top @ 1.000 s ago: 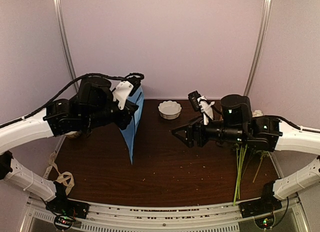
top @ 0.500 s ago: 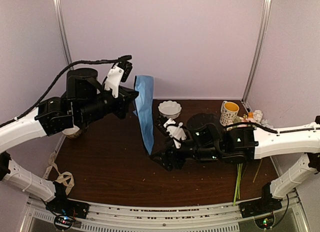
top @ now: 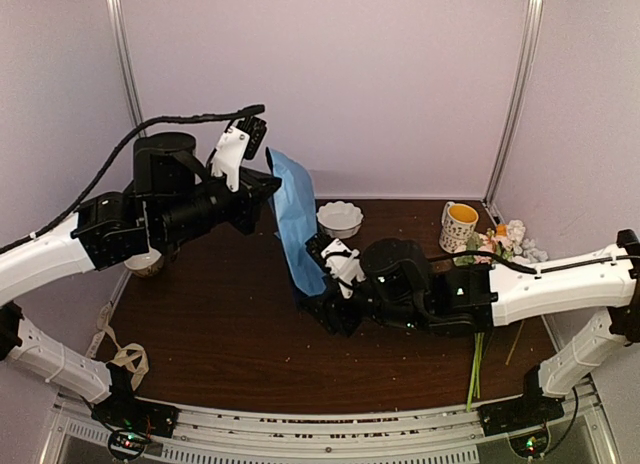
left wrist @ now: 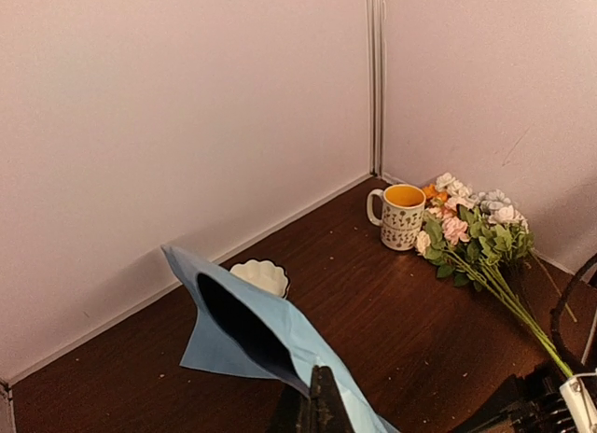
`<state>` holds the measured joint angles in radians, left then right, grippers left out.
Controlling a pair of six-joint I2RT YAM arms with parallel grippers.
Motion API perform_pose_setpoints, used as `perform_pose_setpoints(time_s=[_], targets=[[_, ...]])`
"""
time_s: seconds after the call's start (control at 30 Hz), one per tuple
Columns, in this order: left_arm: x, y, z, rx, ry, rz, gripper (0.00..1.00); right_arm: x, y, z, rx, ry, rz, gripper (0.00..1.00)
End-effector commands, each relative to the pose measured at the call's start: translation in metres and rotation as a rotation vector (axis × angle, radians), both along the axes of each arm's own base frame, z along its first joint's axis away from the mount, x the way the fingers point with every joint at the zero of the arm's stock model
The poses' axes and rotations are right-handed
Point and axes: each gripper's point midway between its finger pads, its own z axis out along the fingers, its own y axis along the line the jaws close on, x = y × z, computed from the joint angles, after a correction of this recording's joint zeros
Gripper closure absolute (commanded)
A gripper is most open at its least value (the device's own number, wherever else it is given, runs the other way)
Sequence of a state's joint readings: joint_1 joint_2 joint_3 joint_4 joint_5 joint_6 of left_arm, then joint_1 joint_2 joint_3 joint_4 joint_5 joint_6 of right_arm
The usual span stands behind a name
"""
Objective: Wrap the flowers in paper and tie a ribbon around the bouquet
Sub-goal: Unfold the folded wrapping paper at the center of the board.
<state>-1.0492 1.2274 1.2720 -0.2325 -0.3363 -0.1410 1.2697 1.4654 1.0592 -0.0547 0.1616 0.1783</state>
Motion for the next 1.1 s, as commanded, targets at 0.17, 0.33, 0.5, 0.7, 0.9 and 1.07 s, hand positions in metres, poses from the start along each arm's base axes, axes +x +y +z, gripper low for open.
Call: perform_pose_setpoints(time_s=[0.17, 0.33, 0.5, 0.7, 0.9, 1.07], targets=[[-0.003, -0.005, 0.022, -0.047, -0.043, -0.020, 1.00, 0.024, -0.030, 0.016, 0.009, -0.131, -0.188, 0.47], [-0.004, -0.007, 0.020, -0.039, -0.041, -0.034, 1.00, 0.027, -0.031, 0.015, -0.011, -0.144, -0.201, 0.68], [-0.007, -0.007, 0.015, -0.019, -0.027, -0.047, 1.00, 0.028, -0.031, 0.028, 0.002, -0.170, -0.201, 1.00], [-0.019, 0.003, 0.007, 0.024, 0.003, -0.080, 0.93, 0.028, -0.057, 0.079, 0.032, -0.280, -0.212, 1.00], [-0.046, 0.012, -0.019, 0.070, 0.073, -0.188, 0.22, 0.012, -0.073, 0.138, 0.073, -0.317, -0.140, 1.00], [-0.061, 0.023, -0.032, 0.014, 0.111, -0.201, 0.12, 0.011, -0.077, 0.168, 0.075, -0.302, -0.144, 1.00]])
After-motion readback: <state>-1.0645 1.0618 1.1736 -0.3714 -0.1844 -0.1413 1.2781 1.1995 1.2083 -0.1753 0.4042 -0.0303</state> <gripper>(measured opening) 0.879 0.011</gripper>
